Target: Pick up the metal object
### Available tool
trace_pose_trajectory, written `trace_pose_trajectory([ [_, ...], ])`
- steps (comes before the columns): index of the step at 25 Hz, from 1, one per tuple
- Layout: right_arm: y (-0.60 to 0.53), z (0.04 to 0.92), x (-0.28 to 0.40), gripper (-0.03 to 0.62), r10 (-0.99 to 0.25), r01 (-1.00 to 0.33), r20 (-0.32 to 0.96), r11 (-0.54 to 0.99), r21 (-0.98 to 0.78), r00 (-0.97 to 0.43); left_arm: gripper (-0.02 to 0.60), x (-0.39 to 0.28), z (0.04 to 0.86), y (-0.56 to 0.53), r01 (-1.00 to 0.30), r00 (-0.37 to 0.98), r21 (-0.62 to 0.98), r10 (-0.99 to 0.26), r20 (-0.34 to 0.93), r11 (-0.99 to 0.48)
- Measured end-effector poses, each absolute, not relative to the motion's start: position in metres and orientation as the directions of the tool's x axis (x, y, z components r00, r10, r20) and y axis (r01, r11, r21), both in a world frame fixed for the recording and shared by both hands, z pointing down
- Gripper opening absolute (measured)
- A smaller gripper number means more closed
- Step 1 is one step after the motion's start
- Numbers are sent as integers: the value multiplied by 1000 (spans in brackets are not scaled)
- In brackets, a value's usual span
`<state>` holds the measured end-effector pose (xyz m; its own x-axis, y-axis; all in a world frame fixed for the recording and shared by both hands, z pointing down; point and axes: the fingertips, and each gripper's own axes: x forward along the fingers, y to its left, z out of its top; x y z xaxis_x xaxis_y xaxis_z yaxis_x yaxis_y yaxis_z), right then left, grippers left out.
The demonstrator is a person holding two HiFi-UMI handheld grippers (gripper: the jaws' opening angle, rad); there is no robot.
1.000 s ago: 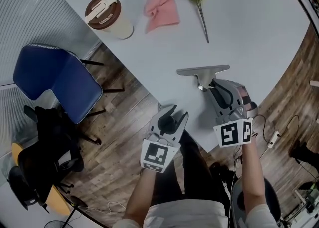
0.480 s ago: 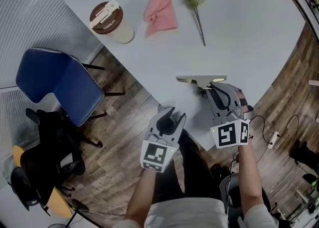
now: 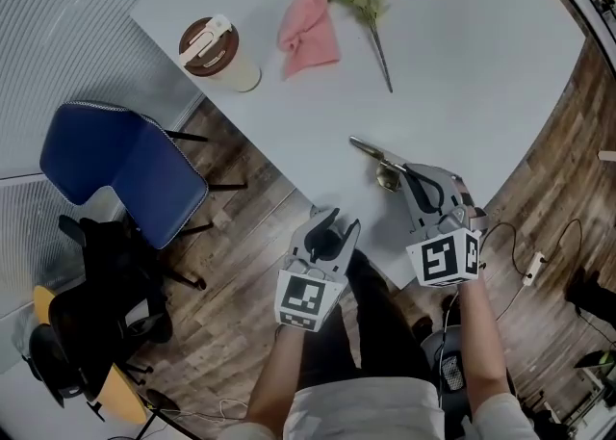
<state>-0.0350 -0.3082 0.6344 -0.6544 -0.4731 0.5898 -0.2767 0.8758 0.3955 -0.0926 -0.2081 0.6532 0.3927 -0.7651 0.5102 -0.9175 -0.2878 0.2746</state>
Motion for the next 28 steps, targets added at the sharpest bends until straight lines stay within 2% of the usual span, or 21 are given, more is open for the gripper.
trace_pose_trajectory([
  [17,-290,625,2,0,-467,-438,589,876,204,-660,146,-65,641,-214,-905,423,281,-749,510,-319],
  [28,-277,612,36,0,-523,-564,565,817,118,-639,146,-40,616,-210,-890,455,274,-727,514,-363],
])
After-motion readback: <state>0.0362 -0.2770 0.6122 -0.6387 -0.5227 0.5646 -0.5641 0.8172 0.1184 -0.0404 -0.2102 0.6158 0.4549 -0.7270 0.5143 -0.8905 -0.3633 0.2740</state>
